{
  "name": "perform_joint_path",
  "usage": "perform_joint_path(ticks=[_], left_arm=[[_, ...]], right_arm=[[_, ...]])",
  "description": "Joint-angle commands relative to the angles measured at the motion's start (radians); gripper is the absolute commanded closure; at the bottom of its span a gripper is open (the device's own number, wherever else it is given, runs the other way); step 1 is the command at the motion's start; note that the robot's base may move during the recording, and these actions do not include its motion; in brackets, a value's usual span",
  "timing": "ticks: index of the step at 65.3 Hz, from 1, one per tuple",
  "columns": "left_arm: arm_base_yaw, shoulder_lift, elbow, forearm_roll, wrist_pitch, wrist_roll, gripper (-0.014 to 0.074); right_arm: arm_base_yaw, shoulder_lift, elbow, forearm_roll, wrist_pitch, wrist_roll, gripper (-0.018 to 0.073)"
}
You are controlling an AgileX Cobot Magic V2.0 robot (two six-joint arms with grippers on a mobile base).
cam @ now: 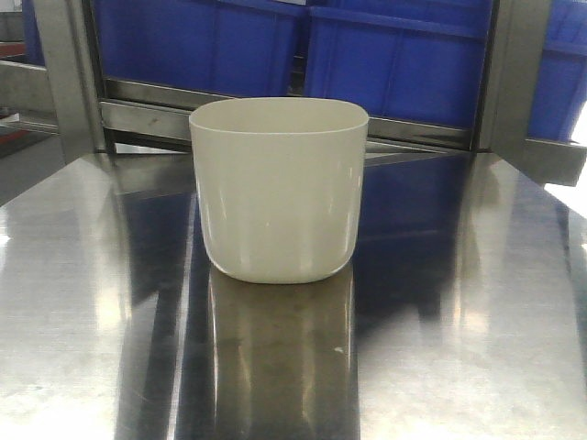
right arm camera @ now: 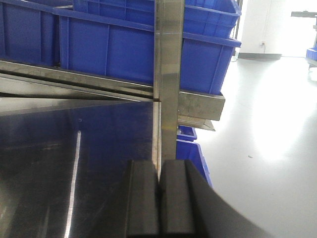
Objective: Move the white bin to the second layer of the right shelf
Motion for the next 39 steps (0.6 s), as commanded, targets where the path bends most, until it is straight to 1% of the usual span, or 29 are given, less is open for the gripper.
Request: perform_joint_path(ticks=[1, 6, 39], left_arm=[[-0.005, -0.014, 0.037, -0.006, -0.084, -0.003, 0.0512], [-0.005, -0.014, 0.037, -0.006, -0.084, -0.003, 0.0512], [-0.005, -0.014, 0.037, -0.006, -0.084, -0.003, 0.0512]], right_arm=[[-0.007, -0.019, -0.03, -0.007, -0.079, -0.002, 0.0501], [-0.007, -0.019, -0.04, -0.016, -0.054, -0.002, 0.0501], [-0.007, -0.019, -0.04, -0.016, -0.056, -0.002, 0.0501]])
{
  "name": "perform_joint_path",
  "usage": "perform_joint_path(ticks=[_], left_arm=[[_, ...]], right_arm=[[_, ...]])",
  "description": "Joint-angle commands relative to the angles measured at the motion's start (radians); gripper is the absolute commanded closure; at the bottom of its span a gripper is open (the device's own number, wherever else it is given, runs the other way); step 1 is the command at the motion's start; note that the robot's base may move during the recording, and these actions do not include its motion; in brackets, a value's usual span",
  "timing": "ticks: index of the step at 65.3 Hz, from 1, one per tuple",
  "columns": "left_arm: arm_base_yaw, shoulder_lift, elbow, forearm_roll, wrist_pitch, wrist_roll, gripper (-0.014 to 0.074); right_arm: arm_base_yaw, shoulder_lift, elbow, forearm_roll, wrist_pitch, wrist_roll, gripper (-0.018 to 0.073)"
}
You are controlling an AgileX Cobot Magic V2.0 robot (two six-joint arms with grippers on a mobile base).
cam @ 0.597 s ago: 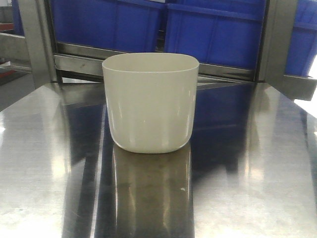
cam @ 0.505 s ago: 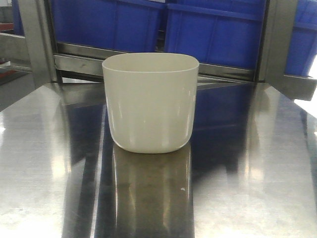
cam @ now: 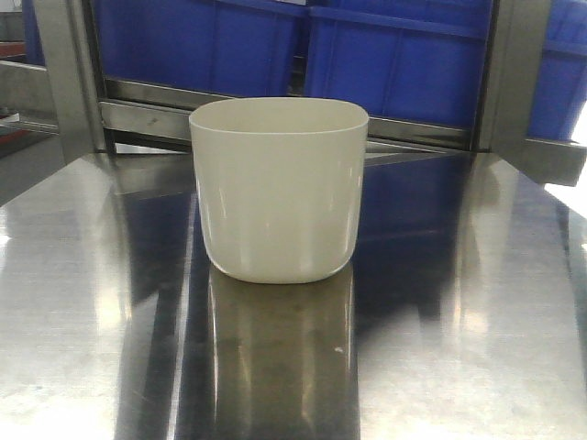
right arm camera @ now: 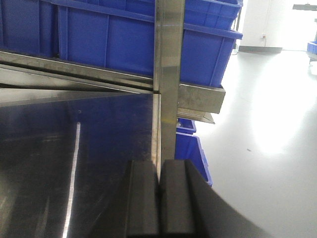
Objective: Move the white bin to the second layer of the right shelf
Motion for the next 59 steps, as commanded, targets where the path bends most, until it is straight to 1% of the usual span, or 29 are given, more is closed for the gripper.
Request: perform_joint_path(ticks=[1, 35, 48, 53, 59], left_arm=[[-0.005, -0.014, 0.037, -0.006, -0.084, -0.003, 0.0512], [-0.005, -0.014, 0.037, -0.006, -0.084, -0.003, 0.0512], [-0.005, -0.014, 0.037, -0.006, -0.084, -0.003, 0.0512], [-0.005, -0.014, 0.037, -0.006, -0.084, -0.003, 0.0512], [-0.005, -0.014, 0.037, -0.006, -0.084, -0.003, 0.0512]], right_arm=[[-0.007, -0.019, -0.039, -0.01, -0.084, -0.002, 0.0501], [-0.007, -0.019, -0.041, -0.01, -0.082, -0.002, 0.0501], [-0.007, -0.008, -0.087, -0.046, -0.029, -0.003, 0.0501], [-0.007, 0.021, -0.102, -0.056, -0.03, -0.003, 0.0501], [-0.007, 0.074, -0.139, -0.065, 0.007, -0.003, 0.0501]])
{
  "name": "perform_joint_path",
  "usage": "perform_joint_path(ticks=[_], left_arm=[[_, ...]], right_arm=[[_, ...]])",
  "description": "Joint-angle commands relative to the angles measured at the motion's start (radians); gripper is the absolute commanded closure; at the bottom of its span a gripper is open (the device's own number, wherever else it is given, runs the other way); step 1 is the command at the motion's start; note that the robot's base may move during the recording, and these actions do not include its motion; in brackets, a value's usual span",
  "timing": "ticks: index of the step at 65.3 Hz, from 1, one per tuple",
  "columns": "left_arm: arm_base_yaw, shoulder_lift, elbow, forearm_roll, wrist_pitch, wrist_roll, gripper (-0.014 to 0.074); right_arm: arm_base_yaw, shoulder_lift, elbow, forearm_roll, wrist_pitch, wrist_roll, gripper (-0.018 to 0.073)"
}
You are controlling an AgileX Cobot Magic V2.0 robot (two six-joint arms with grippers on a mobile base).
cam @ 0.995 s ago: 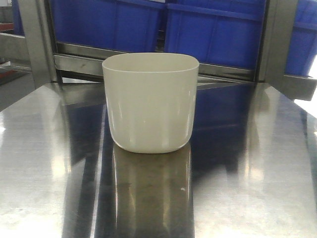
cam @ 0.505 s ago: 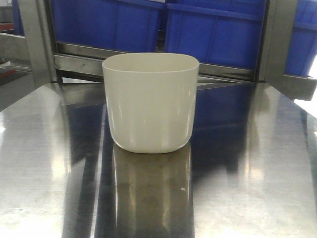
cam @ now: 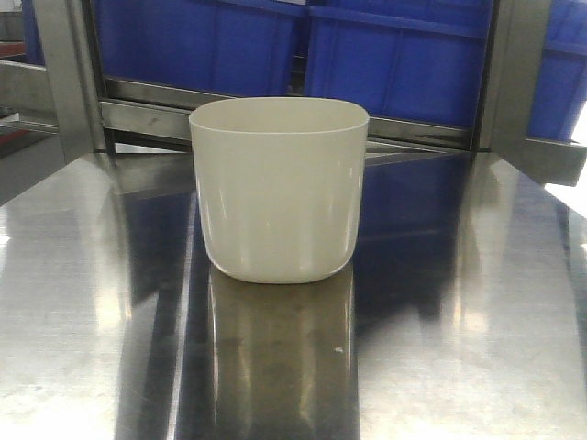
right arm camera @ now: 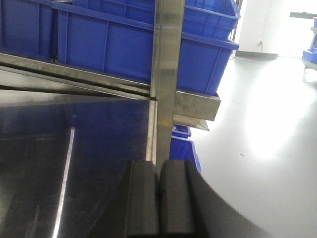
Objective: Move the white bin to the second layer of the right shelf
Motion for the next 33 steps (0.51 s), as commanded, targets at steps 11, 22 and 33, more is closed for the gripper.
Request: perform_joint_path(ticks=[11, 22, 33], left_arm=[[-0.005, -0.014, 0.037, -0.006, -0.084, -0.003, 0.0512], [-0.005, -0.014, 0.037, -0.006, -0.084, -0.003, 0.0512], [-0.005, -0.014, 0.037, -0.006, -0.084, -0.003, 0.0512]], right_arm=[[-0.007, 0.167, -0.145, -0.056, 0.005, -0.002, 0.0501], [-0.007, 0.276, -0.231, -0.055, 0.072, -0.002, 0.0501], [-0.007, 0.427, -0.353, -0.043, 0.242, -0.002, 0.0501]])
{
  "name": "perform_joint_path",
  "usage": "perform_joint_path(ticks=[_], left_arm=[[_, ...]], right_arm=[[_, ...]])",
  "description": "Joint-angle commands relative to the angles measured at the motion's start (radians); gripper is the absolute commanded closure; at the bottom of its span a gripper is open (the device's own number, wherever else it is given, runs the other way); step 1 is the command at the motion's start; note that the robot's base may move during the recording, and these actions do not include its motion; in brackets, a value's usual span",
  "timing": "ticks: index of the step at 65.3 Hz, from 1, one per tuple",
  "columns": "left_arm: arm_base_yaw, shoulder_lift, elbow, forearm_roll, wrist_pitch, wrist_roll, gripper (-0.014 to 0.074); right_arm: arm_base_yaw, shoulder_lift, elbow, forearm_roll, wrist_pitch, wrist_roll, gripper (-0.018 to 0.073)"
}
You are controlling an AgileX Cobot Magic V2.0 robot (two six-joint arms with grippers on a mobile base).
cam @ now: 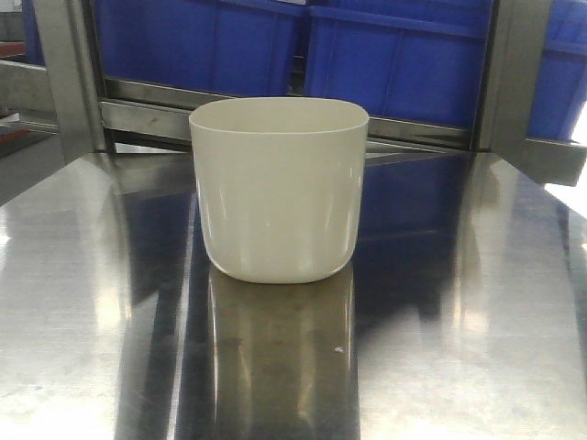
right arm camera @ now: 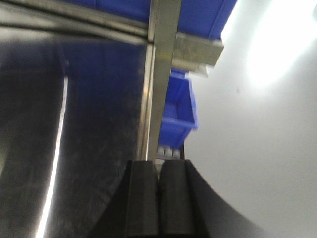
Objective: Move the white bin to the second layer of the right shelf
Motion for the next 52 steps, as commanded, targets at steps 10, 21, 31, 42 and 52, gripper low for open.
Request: perform_joint_path(ticks=[10, 21, 31, 42, 52], left_arm=[[-0.005, -0.014, 0.037, -0.006, -0.084, -0.003, 0.0512], [-0.005, -0.014, 0.037, -0.006, -0.084, -0.003, 0.0512], [-0.005, -0.014, 0.037, -0.006, -0.084, -0.003, 0.0512], [-0.005, -0.014, 0.037, -0.006, -0.084, -0.003, 0.0512], [-0.005, -0.014, 0.037, -0.006, -0.084, -0.003, 0.0512]], right_arm=[[-0.007, 0.213, -0.178, 0.0, 0.105, 0.021, 0.0501], [-0.006, 0.35, -0.282, -0.072, 0.181, 0.256, 0.0498], [0.015, 0.432, -0.375, -0.187, 0.289, 0.454, 0.0498], [0.098, 0.498, -0.448, -0.239, 0.341, 0.465, 0.0498], [0.173, 0.568, -0.492, -0.241, 0.355, 0.513, 0.0498]])
